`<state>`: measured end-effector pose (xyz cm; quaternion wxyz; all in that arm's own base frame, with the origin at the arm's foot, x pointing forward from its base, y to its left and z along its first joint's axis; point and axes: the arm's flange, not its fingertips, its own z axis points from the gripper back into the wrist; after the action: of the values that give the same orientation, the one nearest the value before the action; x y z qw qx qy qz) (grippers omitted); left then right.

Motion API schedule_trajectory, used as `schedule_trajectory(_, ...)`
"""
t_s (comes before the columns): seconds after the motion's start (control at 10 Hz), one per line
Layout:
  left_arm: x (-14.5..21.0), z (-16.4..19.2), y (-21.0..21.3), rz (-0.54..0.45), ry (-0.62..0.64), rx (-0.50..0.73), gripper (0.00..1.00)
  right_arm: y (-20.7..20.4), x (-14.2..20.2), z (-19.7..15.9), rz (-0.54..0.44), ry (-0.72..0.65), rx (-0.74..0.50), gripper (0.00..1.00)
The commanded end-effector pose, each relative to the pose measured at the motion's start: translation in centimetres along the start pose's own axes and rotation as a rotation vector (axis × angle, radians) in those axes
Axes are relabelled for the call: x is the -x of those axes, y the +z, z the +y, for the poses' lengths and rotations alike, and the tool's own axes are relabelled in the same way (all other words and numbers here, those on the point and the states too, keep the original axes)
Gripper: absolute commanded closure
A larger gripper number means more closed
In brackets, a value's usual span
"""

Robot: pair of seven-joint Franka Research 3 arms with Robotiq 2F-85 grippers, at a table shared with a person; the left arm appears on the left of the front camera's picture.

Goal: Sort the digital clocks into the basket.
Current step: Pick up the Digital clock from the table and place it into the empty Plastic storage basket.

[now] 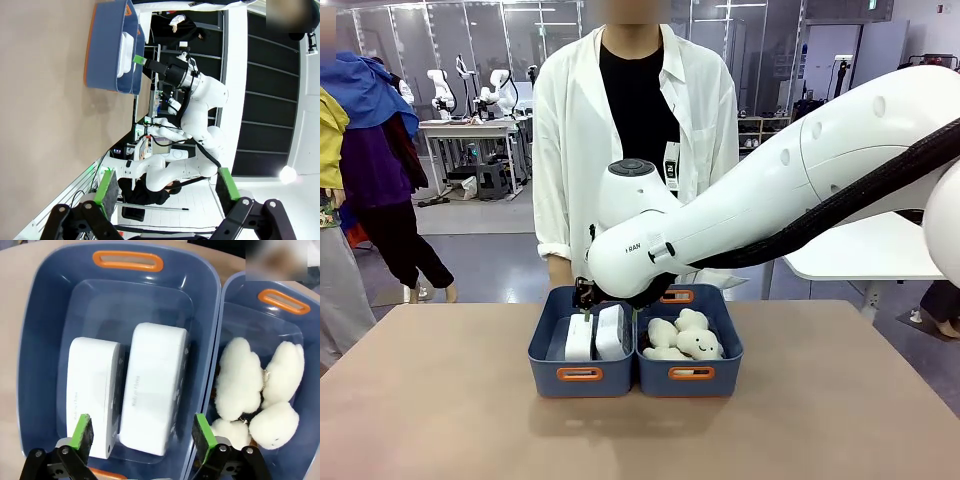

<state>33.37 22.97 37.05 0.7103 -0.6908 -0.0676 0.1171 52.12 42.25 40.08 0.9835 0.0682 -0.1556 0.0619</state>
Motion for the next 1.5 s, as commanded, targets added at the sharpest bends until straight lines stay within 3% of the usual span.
schedule_trajectory(0.0, 0.6, -0.3, 0.3, 0.010, -0.004, 0.002, 0.00, 0.9, 0.8, 0.1, -0.020, -0.042, 0.017, 0.00)
schedule_trajectory(1.4, 0.6, -0.3, 0.3, 0.010, -0.004, 0.002, 0.00, 0.8, -0.2, 0.0, -0.010, -0.005, -0.003, 0.00)
